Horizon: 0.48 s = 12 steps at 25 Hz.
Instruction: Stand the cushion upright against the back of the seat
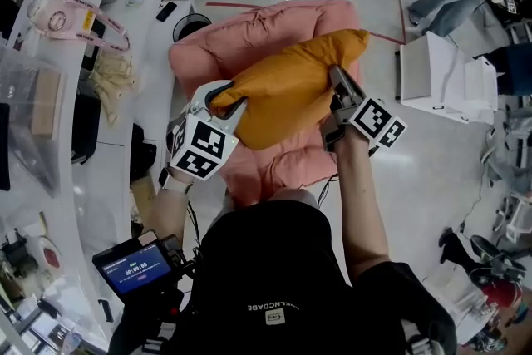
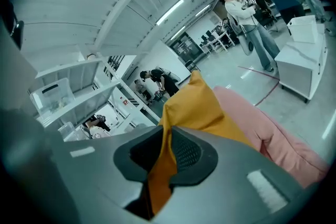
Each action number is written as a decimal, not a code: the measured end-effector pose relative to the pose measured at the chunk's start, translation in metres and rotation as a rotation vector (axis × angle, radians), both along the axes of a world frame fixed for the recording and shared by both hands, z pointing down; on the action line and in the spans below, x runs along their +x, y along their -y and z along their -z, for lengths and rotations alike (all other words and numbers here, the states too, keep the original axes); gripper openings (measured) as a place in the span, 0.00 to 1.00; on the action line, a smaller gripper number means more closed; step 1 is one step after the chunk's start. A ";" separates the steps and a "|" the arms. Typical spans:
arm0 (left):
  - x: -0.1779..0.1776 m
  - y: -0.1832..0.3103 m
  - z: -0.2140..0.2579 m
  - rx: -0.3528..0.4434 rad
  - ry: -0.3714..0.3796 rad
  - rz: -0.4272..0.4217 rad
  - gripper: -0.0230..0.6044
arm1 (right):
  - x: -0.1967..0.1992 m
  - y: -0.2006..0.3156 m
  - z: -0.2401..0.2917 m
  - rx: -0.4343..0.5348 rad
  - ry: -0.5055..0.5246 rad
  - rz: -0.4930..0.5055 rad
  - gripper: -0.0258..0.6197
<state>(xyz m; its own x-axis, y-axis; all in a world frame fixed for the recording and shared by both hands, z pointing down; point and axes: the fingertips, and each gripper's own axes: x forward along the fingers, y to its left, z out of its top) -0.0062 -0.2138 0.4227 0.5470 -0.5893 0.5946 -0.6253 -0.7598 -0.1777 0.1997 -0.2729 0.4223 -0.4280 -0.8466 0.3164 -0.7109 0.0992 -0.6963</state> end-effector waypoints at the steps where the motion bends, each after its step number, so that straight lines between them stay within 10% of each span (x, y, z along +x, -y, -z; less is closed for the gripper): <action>1: -0.001 0.007 -0.003 -0.003 0.002 0.009 0.30 | -0.001 0.007 -0.003 -0.003 -0.010 0.011 0.12; 12: -0.012 0.068 -0.039 0.022 0.053 0.069 0.30 | -0.008 0.056 -0.035 -0.031 -0.069 0.060 0.09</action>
